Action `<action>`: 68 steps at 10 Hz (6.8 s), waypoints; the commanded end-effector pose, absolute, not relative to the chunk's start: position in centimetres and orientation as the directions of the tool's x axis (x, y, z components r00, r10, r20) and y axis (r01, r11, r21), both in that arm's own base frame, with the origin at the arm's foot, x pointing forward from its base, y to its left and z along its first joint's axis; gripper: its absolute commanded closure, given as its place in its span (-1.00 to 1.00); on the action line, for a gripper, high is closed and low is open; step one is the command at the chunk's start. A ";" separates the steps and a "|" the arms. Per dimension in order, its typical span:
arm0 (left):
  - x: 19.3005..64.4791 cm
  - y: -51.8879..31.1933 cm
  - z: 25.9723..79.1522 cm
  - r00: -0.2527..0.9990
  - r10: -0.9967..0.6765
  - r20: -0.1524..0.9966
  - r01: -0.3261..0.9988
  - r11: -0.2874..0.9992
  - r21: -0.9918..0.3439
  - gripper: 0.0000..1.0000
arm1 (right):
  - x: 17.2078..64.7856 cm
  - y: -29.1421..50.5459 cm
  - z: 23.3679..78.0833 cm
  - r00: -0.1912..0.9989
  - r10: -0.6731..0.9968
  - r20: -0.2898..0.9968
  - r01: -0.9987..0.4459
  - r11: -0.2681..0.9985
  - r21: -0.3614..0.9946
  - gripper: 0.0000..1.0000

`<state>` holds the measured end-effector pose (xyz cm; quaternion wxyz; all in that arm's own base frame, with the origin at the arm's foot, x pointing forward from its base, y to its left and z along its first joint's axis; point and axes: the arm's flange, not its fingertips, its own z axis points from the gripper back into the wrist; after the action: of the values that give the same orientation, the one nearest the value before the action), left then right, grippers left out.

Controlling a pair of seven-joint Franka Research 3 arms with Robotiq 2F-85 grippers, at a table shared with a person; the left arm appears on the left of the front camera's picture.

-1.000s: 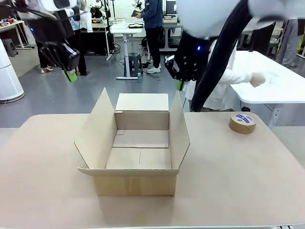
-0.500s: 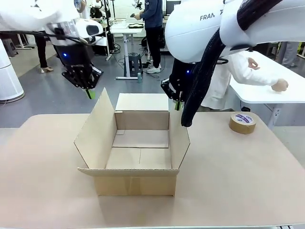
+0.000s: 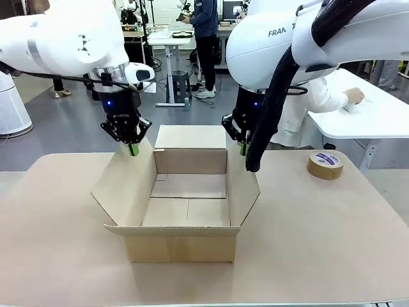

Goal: Wrap the clocks to prevent damage.
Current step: Open the side flaps of the Package Box, then once the human has placed the objects inside and stepped back, release both hands from the side flaps of the Package Box.

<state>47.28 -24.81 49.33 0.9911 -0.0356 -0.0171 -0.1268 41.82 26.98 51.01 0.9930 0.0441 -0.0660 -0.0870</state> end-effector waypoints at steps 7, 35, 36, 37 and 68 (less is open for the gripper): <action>48.6 -19.0 43.0 0.987 -0.161 -0.003 0.161 0.987 0.000 0.99 | 43.1 21.9 40.0 0.964 -0.218 0.151 0.217 0.976 0.023 0.98; 48.6 -18.3 39.6 0.992 -0.125 -0.016 0.125 0.992 -0.007 0.99 | 43.5 22.6 37.0 0.967 -0.218 0.130 0.213 0.976 0.046 0.98; 48.6 -18.3 39.6 0.992 -0.125 -0.016 0.125 0.992 -0.007 0.99 | 43.5 22.6 37.0 0.967 -0.218 0.130 0.213 0.976 0.046 0.98; 48.6 -18.3 39.6 0.992 -0.125 -0.016 0.125 0.992 -0.007 0.99 | 43.5 22.6 37.0 0.967 -0.218 0.130 0.213 0.976 0.046 0.98; 48.6 -18.3 39.6 0.992 -0.125 -0.016 0.125 0.992 -0.007 0.99 | 43.5 22.6 37.0 0.967 -0.218 0.130 0.213 0.976 0.046 0.98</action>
<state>48.59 -18.42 39.59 0.9981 -0.0104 0.0051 -0.0605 43.57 22.51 37.33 0.9914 0.0163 -0.0694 -0.1100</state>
